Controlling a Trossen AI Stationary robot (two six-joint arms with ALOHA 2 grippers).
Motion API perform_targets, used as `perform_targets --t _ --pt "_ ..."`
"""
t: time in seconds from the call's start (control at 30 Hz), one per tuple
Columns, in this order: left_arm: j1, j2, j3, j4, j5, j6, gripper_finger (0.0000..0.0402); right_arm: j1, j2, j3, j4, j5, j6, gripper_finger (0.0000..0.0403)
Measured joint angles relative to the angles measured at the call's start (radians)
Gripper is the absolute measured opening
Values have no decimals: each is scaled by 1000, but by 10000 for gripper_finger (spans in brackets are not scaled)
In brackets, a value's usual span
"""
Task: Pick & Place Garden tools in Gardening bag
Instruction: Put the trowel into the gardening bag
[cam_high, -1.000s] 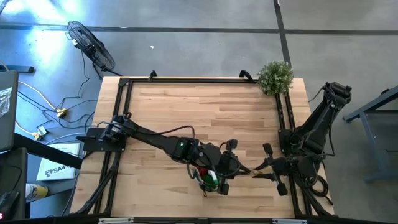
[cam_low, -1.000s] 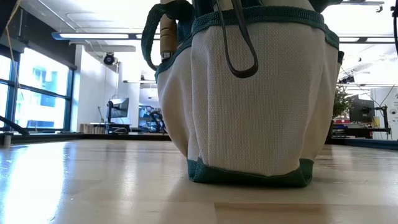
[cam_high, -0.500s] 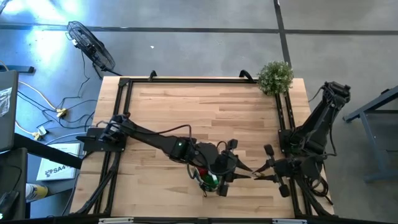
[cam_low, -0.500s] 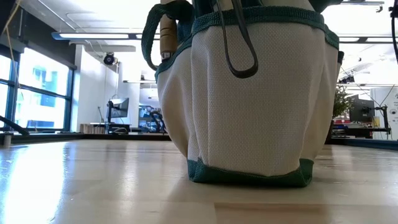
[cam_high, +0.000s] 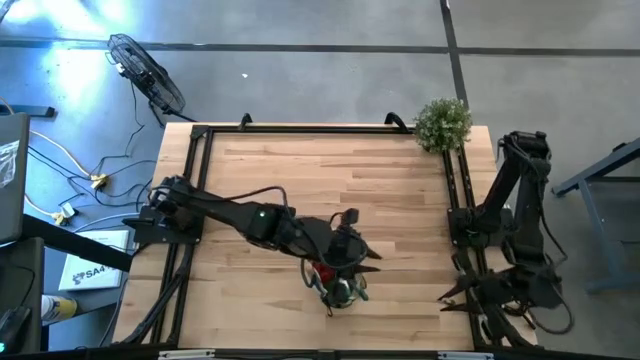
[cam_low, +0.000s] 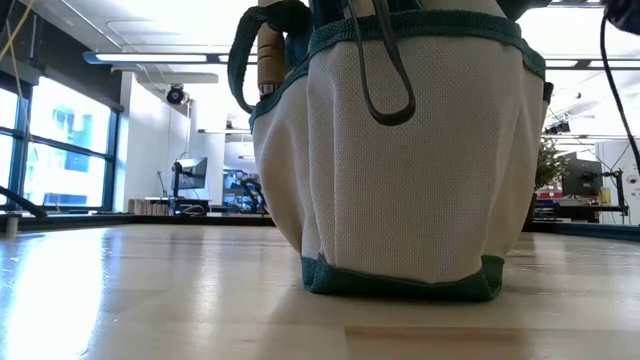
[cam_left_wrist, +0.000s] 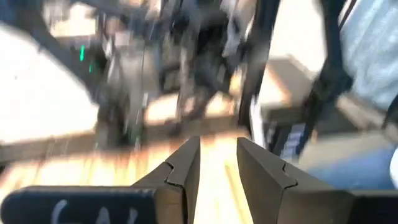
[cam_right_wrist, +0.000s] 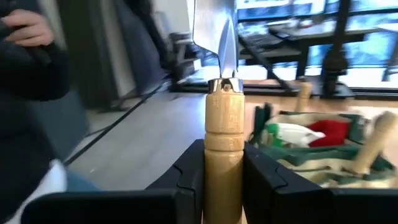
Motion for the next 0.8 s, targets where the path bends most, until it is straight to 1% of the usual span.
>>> perform_targets --t 0.03,0.13,0.23,0.3,0.37,0.5,0.6,0.67,0.73,0.8 --pt "0 -7 -1 -56 -10 -13 100 7 24 0 24 48 11 59" --pt "-7 -9 0 -131 -14 -70 100 1 114 0 112 174 30 59" --pt "-16 -9 -1 -206 -14 -133 100 -24 218 0 218 269 34 59" --pt "-28 -9 -1 -272 -12 -194 100 -50 284 0 298 299 33 59" --pt "-43 -9 -1 -364 -9 -265 100 -77 351 0 378 303 31 59" --pt "-93 -9 -1 -542 -10 -418 100 -137 475 0 574 249 4 59" --pt "-144 -9 -1 -664 -6 -527 100 -189 572 0 787 171 -92 59" --pt "-181 -10 -1 -728 -9 -597 100 -226 634 0 972 70 -204 59" --pt "-221 -10 -1 -767 -20 -659 100 -263 693 0 1161 -56 -316 59" --pt "-264 -10 -1 -793 -45 -711 100 -296 740 0 1301 -154 -397 59"
